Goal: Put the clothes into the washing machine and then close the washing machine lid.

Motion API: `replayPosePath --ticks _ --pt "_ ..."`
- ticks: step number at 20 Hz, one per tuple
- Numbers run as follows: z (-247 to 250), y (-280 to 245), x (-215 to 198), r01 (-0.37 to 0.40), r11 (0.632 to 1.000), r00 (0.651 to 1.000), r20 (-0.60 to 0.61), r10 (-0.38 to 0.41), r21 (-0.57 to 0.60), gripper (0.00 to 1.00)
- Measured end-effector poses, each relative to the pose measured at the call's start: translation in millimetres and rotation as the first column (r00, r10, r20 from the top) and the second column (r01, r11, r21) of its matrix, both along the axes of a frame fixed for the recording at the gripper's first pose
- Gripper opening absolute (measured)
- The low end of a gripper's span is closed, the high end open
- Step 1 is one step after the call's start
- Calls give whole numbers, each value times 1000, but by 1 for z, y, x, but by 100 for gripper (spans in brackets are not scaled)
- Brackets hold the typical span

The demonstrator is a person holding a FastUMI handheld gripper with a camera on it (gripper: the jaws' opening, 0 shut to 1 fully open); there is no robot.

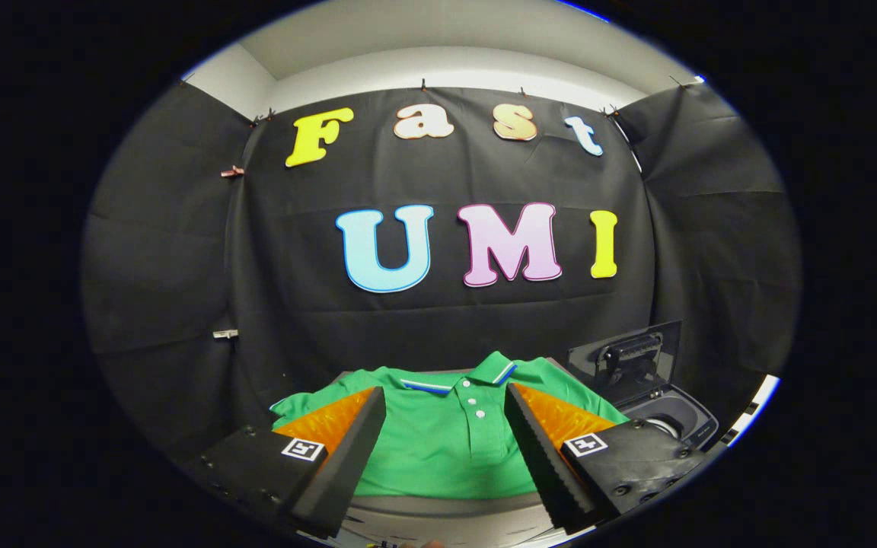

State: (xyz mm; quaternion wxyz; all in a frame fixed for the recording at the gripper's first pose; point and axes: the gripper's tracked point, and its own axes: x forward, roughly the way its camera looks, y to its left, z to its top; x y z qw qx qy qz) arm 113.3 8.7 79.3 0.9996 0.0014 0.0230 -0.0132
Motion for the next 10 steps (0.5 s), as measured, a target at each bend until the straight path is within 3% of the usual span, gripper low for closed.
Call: replayPosePath --ticks 4,10 --pt "-30 -12 42 3 997 981 -194 -17 -73 98" --pt "-71 -29 73 24 998 887 -460 -47 -55 99"
